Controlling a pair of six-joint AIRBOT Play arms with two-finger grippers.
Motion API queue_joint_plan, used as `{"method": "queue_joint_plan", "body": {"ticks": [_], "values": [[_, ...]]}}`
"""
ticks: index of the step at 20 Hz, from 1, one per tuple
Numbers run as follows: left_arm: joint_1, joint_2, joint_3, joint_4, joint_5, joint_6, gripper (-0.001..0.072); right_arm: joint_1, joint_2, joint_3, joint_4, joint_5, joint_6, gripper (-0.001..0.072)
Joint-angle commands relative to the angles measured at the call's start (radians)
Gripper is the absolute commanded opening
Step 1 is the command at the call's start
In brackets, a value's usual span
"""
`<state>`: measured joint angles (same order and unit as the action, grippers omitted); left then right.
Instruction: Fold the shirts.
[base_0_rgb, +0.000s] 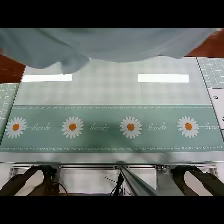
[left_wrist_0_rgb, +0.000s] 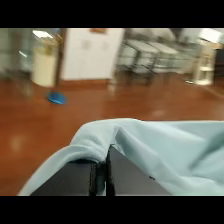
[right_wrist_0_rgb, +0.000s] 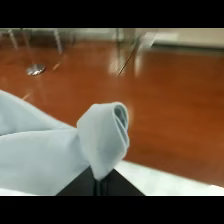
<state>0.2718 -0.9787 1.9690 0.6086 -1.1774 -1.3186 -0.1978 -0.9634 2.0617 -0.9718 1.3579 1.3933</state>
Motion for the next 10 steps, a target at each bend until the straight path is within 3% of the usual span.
{"method": "queue_joint_plan", "body": {"ticks": [1, 7, 10], "values": [[0.001, 0.152, 0.094, 0.269, -0.003, -0.068, 0.004, 0.001, 0.177, 0.011, -0.087, 0.039, 0.021, 0.0022], [0.002, 0.317, 0.089, 0.431, -0.213, -0.075, 0.004, 0.001, 0.306, -0.027, -0.166, 0.18, 0.068, 0.0023], [0.002, 0.326, -0.026, 0.435, -0.306, -0.133, 0.0041, 0.001, 0.345, -0.173, -0.182, 0.212, 0.075, 0.0022]]}}
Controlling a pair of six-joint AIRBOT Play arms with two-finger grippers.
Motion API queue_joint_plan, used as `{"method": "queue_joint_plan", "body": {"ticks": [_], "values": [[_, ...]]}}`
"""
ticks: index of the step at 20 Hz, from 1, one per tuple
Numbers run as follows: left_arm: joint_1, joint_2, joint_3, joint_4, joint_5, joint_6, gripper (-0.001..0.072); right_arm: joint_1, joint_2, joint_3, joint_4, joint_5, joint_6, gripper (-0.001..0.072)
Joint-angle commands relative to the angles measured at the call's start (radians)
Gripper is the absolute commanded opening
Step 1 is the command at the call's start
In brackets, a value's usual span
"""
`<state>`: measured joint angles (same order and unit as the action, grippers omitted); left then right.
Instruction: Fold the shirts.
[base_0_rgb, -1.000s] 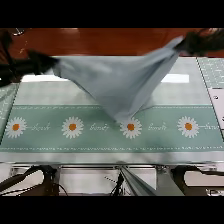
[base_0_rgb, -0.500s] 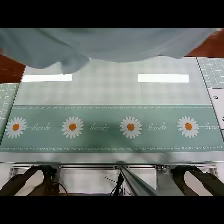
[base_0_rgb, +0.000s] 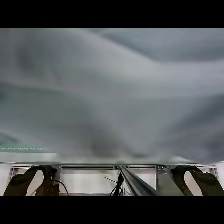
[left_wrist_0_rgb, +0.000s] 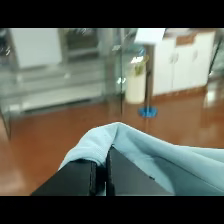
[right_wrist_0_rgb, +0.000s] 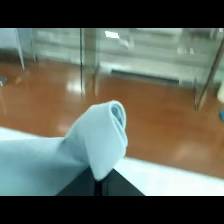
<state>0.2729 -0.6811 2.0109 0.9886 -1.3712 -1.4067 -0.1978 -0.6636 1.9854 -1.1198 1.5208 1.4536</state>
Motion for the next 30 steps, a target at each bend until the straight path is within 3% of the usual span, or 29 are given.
{"method": "queue_joint_plan", "body": {"ticks": [1, 5, 7, 9, 14, 18, 20, 21, 22, 23, 27, 28, 30], "values": [[0.001, 0.028, -0.14, 0.04, -0.132, -0.047, 0.0041, 0.001, 0.05, -0.161, -0.032, 0.052, 0.017, 0.0022], [-0.011, 0.016, -0.57, -0.066, -0.077, -0.038, 0.0041, 0.001, 0.051, -0.504, -0.035, -0.018, -0.005, 0.0023], [-0.042, -0.023, -0.784, -0.099, 0.058, 0.021, 0.004, 0.001, 0.038, -0.693, -0.036, -0.159, -0.019, 0.0023], [-0.103, -0.107, -0.925, -0.099, 0.23, 0.023, 0.0041, 0.001, -0.035, -0.824, -0.04, -0.301, -0.022, 0.0022], [-0.27, -0.41, -0.933, -0.1, 0.616, 0.034, 0.0041, 0.001, -0.451, -0.78, 0.047, -0.486, -0.045, 0.0023], [-0.345, -0.615, -0.873, -0.119, 0.75, 0.019, 0.0041, 0.0, -0.816, -0.562, 0.174, -0.5, -0.043, 0.0023], [-0.357, -0.683, -0.857, -0.161, 0.752, 0.014, 0.0051, 0.0, -0.956, -0.447, 0.267, -0.497, -0.028, 0.0028], [-0.356, -0.707, -0.853, -0.168, 0.753, 0.014, 0.0189, -0.002, -1.011, -0.401, 0.312, -0.496, -0.008, 0.0215], [-0.353, -0.72, -0.851, -0.169, 0.741, 0.015, 0.0518, -0.007, -1.048, -0.369, 0.345, -0.486, 0.013, 0.0593], [-0.34, -0.722, -0.85, -0.166, 0.714, 0.016, 0.0703, -0.019, -1.074, -0.339, 0.365, -0.451, 0.01, 0.0632], [-0.152, -0.716, -0.802, -0.027, 0.325, 0.019, 0.0702, -0.159, -1.049, -0.303, 0.272, -0.185, -0.044, 0.0628], [-0.081, -0.717, -0.81, -0.008, 0.165, 0.021, 0.0699, -0.201, -1.031, -0.305, 0.172, -0.069, -0.064, 0.0628], [0.007, -0.708, -0.891, -0.004, -0.058, 0.074, 0.0699, -0.251, -0.978, -0.398, -0.176, 0.086, 0.031, 0.0627]]}}
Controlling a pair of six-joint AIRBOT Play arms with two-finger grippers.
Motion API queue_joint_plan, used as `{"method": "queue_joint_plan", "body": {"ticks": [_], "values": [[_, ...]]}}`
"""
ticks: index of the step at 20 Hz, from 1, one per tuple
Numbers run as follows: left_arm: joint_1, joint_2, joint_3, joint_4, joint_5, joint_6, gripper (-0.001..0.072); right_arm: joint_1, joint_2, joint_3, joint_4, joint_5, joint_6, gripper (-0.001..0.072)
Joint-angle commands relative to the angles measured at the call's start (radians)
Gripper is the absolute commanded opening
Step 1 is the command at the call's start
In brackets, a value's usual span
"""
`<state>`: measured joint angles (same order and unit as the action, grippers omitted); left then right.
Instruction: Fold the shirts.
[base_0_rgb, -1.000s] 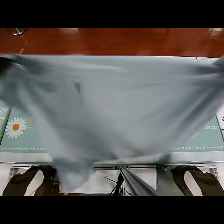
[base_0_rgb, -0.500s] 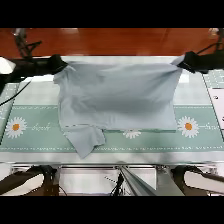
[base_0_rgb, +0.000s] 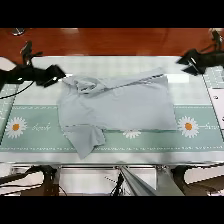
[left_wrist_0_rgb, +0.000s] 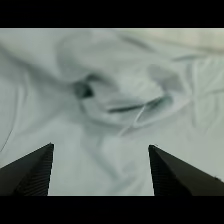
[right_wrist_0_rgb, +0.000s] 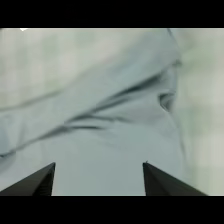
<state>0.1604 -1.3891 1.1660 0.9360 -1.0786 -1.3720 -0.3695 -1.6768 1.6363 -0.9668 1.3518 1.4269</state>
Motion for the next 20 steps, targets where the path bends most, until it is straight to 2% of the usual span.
{"method": "queue_joint_plan", "body": {"ticks": [1, 3, 5, 7, 9, 13, 15, 18, 19, 20], "values": [[0.153, 0.024, -0.134, 0.049, -0.372, 0.04, 0.0699, -0.109, 0.084, -0.142, -0.393, 0.243, 0.085, 0.0627], [0.227, 0.088, -0.305, 0.06, -0.311, 0.04, 0.07, -0.164, 0.22, -0.381, -0.277, 0.087, 0.039, 0.0627], [0.317, 0.143, -0.451, 0.024, -0.243, 0.047, 0.0701, -0.197, 0.37, -0.624, -0.09, -0.068, -0.061, 0.0627], [0.381, 0.163, -0.562, -0.073, -0.203, 0.118, 0.0701, -0.199, 0.498, -0.811, 0.097, -0.135, -0.177, 0.0627], [0.396, 0.163, -0.632, -0.142, -0.148, 0.154, 0.07, -0.199, 0.585, -0.934, 0.232, -0.15, -0.242, 0.0627], [0.344, 0.158, -0.682, -0.245, -0.039, 0.182, 0.0701, -0.198, 0.663, -1.026, 0.283, -0.14, -0.262, 0.0627], [0.297, 0.146, -0.682, -0.245, -0.032, 0.184, 0.0701, -0.198, 0.666, -1.029, 0.284, -0.127, -0.261, 0.0627], [0.193, 0.127, -0.682, -0.245, -0.037, 0.235, 0.0699, -0.208, 0.666, -1.028, 0.283, -0.174, -0.238, 0.0627], [0.172, 0.122, -0.682, -0.244, -0.036, 0.236, 0.0673, -0.23, 0.665, -1.019, 0.27, -0.194, -0.222, 0.0626], [0.167, 0.12, -0.682, -0.244, -0.035, 0.237, 0.0327, -0.263, 0.665, -1.006, 0.246, -0.201, -0.209, 0.0627]]}}
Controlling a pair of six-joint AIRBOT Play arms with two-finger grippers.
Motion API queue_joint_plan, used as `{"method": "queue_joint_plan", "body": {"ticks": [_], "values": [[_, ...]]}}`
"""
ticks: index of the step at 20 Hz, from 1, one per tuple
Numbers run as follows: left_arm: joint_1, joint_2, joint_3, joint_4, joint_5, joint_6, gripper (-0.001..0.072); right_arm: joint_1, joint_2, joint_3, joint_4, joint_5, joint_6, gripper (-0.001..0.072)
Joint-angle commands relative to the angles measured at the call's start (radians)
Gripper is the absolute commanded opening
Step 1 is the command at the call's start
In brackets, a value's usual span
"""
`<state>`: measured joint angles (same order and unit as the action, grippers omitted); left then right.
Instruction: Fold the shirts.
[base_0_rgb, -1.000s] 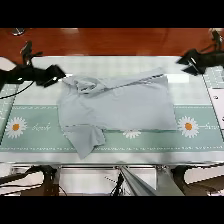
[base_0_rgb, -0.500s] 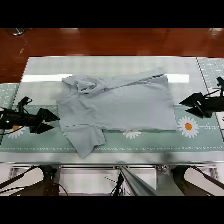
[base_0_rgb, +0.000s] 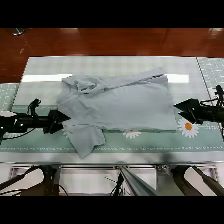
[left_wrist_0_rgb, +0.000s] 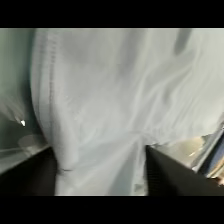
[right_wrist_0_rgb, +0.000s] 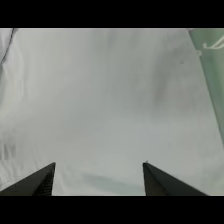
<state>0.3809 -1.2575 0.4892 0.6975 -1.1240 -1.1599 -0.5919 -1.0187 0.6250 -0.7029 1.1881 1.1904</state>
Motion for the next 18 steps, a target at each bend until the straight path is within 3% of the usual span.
{"method": "queue_joint_plan", "body": {"ticks": [1, 6, 18], "values": [[-0.05, -0.011, -0.005, -0.007, 0.009, 0.029, 0.0054, -0.079, 0.007, 0.017, -0.06, -0.039, 0.048, 0.0627], [-0.049, -0.01, -0.001, -0.011, 0.006, 0.049, 0.0041, -0.16, 0.006, -0.006, -0.454, 0.02, 0.205, 0.0627], [-0.051, -0.01, -0.001, -0.011, 0.006, 0.052, 0.0041, 0.094, -0.249, -0.055, -0.182, -0.106, 0.092, 0.0626]]}}
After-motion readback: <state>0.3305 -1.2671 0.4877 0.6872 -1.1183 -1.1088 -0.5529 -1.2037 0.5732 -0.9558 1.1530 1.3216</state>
